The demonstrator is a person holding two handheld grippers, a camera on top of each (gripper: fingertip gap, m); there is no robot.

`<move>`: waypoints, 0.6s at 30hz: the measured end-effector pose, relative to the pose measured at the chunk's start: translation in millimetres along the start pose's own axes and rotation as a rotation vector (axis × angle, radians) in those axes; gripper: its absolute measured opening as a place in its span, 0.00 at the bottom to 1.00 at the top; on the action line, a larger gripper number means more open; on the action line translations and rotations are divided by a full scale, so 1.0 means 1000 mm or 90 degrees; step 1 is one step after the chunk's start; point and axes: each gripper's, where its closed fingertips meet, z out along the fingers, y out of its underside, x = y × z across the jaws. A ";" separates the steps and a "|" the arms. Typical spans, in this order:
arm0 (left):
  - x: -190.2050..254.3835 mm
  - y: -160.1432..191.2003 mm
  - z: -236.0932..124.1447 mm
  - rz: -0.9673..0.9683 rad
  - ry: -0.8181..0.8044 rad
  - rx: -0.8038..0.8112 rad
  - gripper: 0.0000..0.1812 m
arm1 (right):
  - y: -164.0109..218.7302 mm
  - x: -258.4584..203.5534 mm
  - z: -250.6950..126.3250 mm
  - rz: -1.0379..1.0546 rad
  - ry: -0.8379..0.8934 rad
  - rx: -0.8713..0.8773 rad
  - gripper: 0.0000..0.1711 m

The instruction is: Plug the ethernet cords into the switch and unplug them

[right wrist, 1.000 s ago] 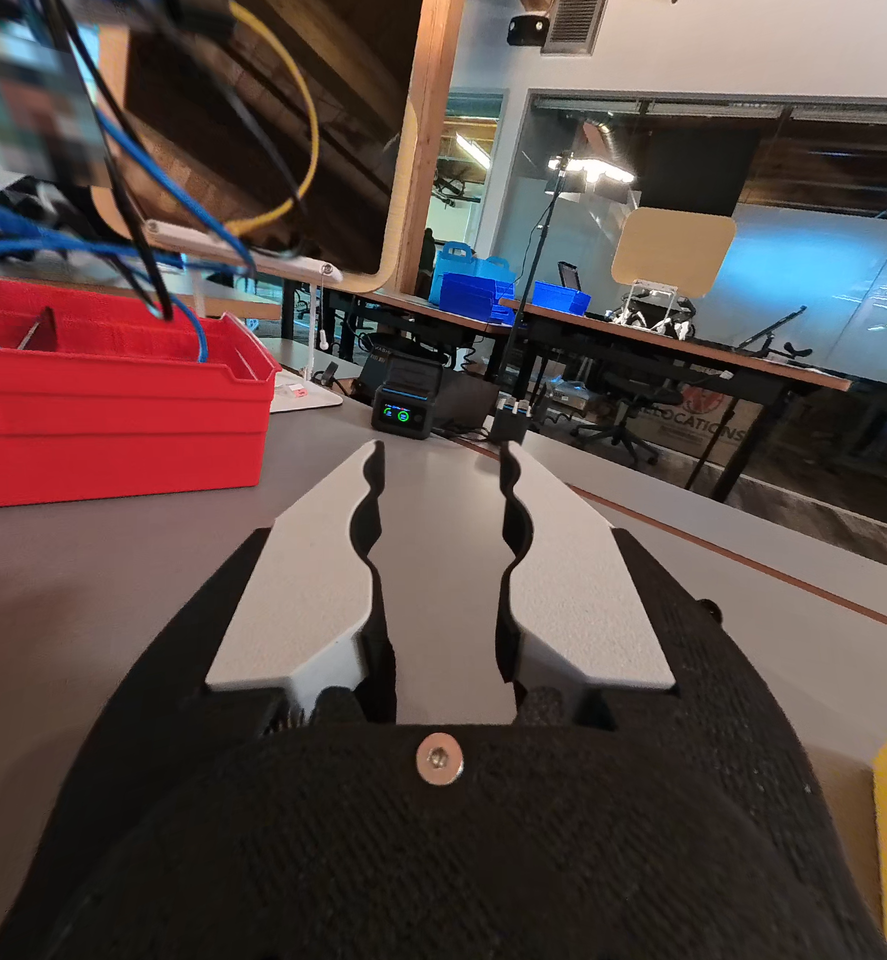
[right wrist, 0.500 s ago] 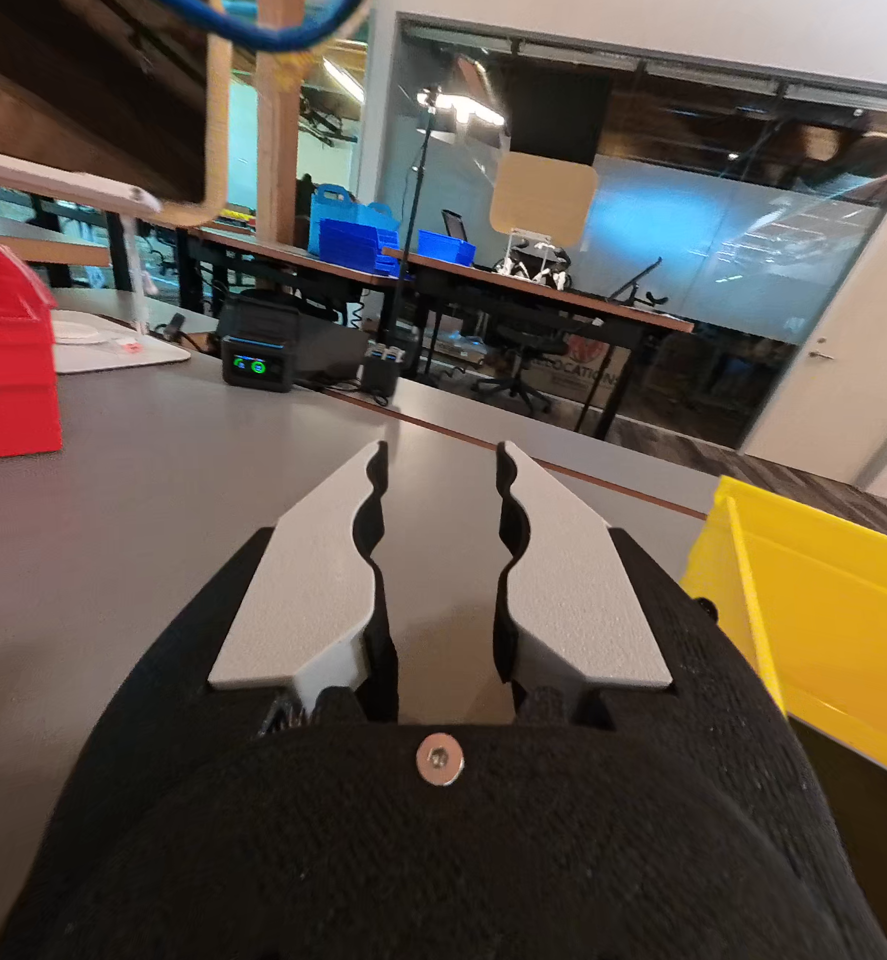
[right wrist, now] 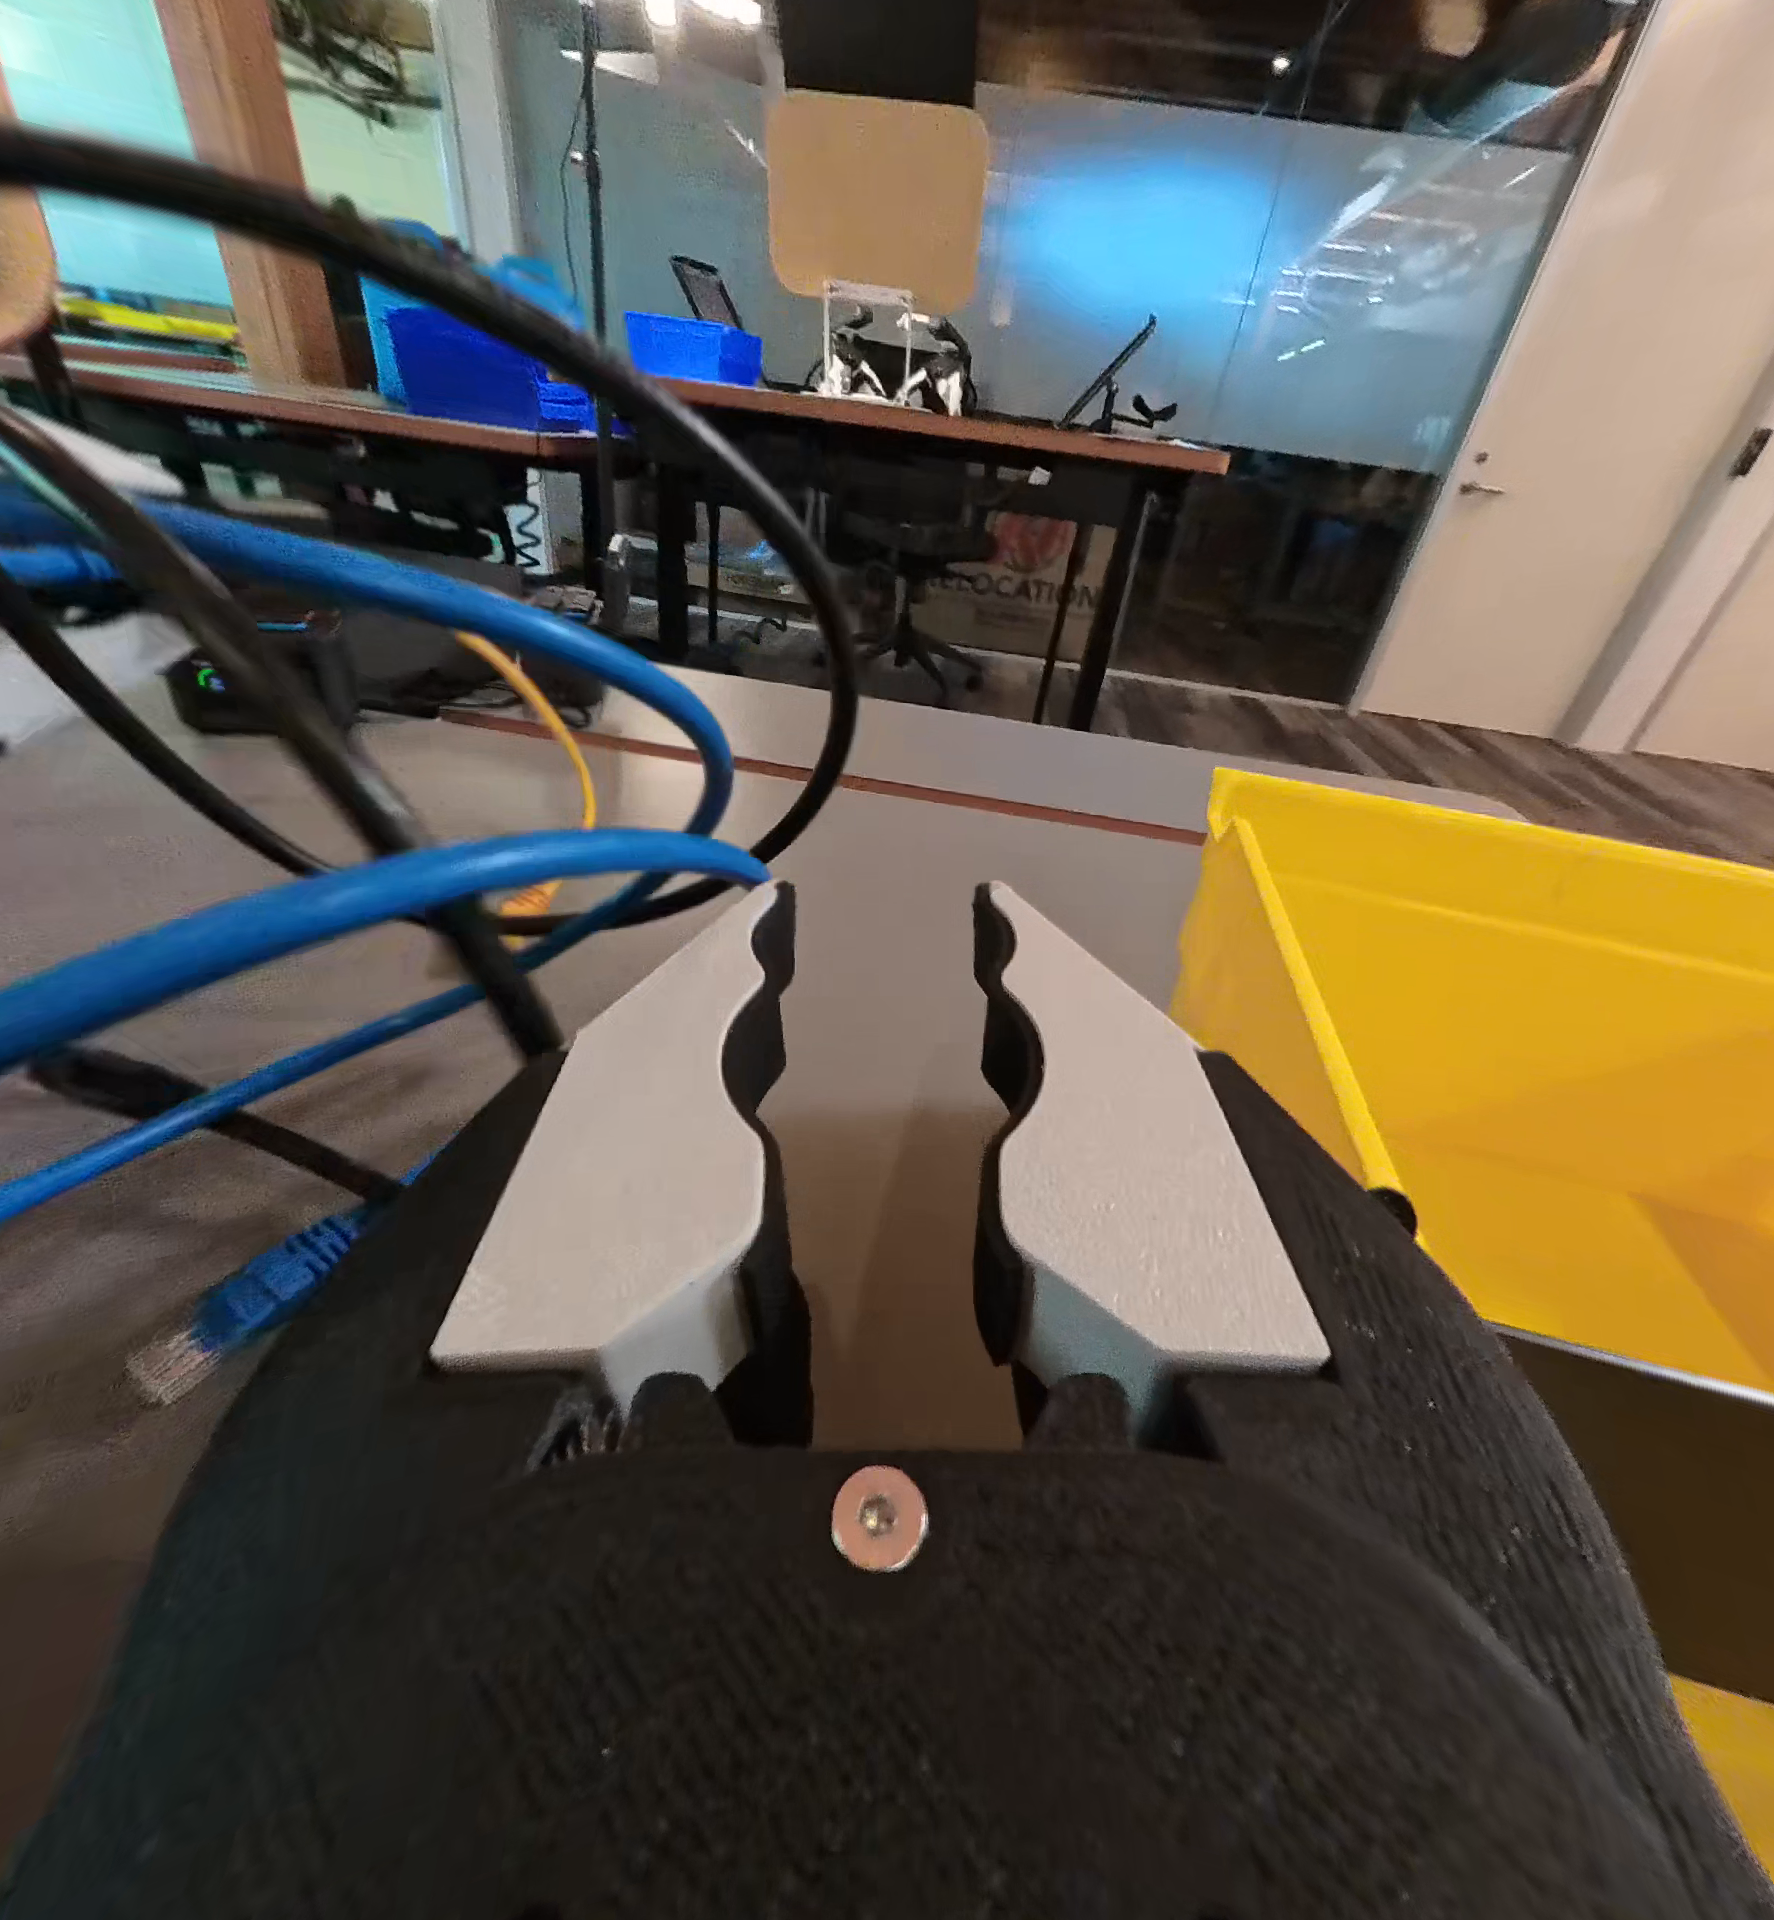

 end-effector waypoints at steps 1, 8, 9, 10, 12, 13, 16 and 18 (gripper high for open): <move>0.006 0.006 0.001 0.002 0.005 -0.010 0.12 | 0.000 0.000 0.000 0.002 0.001 -0.001 0.19; 0.050 0.039 0.011 0.033 0.054 -0.058 0.12 | -0.025 0.000 -0.009 -0.049 0.041 0.070 0.25; 0.052 0.041 0.012 0.040 0.058 -0.064 0.12 | -0.032 -0.002 -0.012 -0.067 0.047 0.091 0.26; 0.054 0.042 0.013 0.041 0.065 -0.069 0.12 | -0.039 -0.003 -0.016 -0.088 0.054 0.111 0.26; 0.060 0.045 0.015 0.045 0.083 -0.082 0.12 | -0.052 -0.006 -0.025 -0.140 0.073 0.149 0.26; 0.064 0.047 0.017 0.051 0.092 -0.089 0.12 | -0.058 -0.007 -0.030 -0.160 0.082 0.167 0.25; 0.077 0.053 0.016 0.062 0.130 -0.116 0.11 | -0.074 -0.010 -0.043 -0.178 0.082 0.216 0.24; 0.082 0.054 0.015 0.067 0.144 -0.127 0.11 | -0.082 -0.024 -0.050 -0.201 0.041 0.248 0.24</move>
